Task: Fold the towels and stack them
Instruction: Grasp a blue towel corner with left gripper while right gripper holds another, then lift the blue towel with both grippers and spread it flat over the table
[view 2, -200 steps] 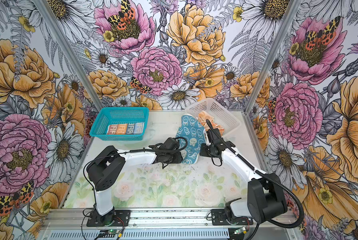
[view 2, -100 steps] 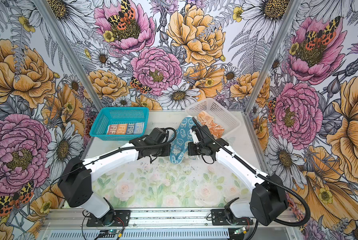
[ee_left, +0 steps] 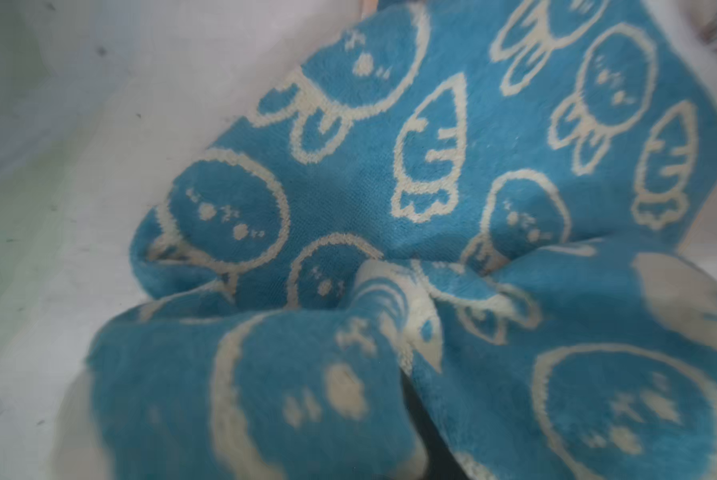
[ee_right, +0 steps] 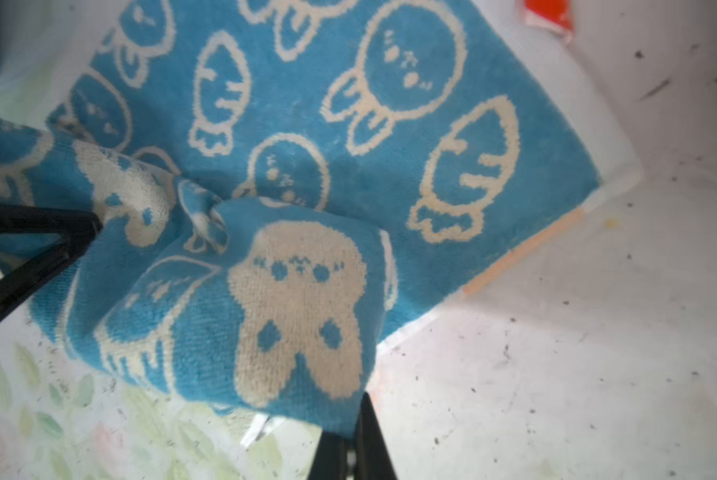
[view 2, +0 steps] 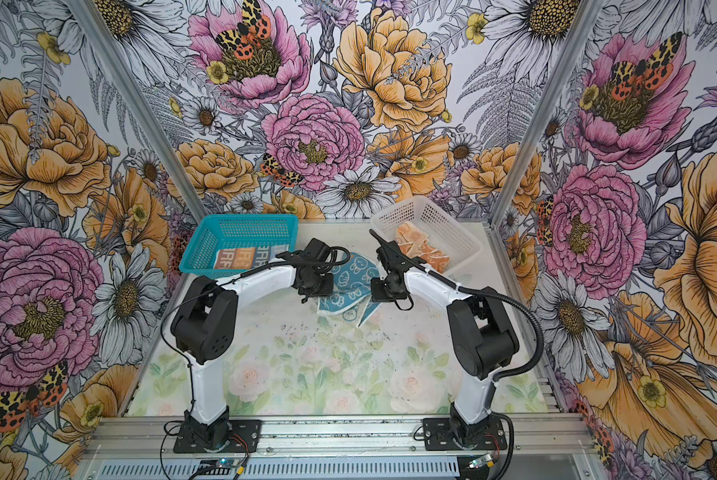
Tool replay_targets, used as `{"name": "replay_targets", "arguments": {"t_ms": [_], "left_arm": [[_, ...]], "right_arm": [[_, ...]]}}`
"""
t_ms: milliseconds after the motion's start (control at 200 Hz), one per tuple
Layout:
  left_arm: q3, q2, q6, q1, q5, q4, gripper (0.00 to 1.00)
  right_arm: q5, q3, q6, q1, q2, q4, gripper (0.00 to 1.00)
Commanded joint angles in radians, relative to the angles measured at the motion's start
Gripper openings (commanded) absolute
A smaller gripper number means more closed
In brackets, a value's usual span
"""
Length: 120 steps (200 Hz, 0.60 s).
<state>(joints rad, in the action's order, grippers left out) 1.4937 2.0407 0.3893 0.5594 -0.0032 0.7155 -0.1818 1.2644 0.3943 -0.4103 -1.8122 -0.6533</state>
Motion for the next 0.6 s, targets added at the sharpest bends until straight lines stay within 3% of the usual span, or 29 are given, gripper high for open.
{"name": "replay_targets", "arguments": {"t_ms": [0,30,85,105,250,400,595], "left_arm": [[0.064,0.004,-0.03,0.011,-0.038,0.017,0.54],[0.062,0.001,-0.028,0.012,-0.046,0.016,0.65],[0.046,-0.023,-0.027,0.023,-0.079,0.016,0.96],[0.035,-0.039,-0.027,0.027,-0.091,0.015,0.99],[-0.081,-0.196,-0.005,0.053,-0.155,-0.002,0.99],[-0.217,-0.322,0.011,0.095,-0.116,-0.066,0.98],[-0.312,-0.301,0.066,0.136,-0.024,-0.152,0.78]], "right_arm": [[0.032,0.027,-0.021,0.018,0.013,0.011,0.0],[0.039,0.024,-0.023,0.024,0.01,0.011,0.0],[0.05,0.016,-0.028,0.034,0.008,0.01,0.0],[0.051,0.013,-0.03,0.039,0.008,0.011,0.0],[0.053,-0.001,-0.039,0.063,0.011,0.011,0.0],[0.047,-0.011,-0.04,0.067,0.013,0.016,0.0],[-0.003,-0.02,-0.024,0.075,0.004,0.047,0.0]]}}
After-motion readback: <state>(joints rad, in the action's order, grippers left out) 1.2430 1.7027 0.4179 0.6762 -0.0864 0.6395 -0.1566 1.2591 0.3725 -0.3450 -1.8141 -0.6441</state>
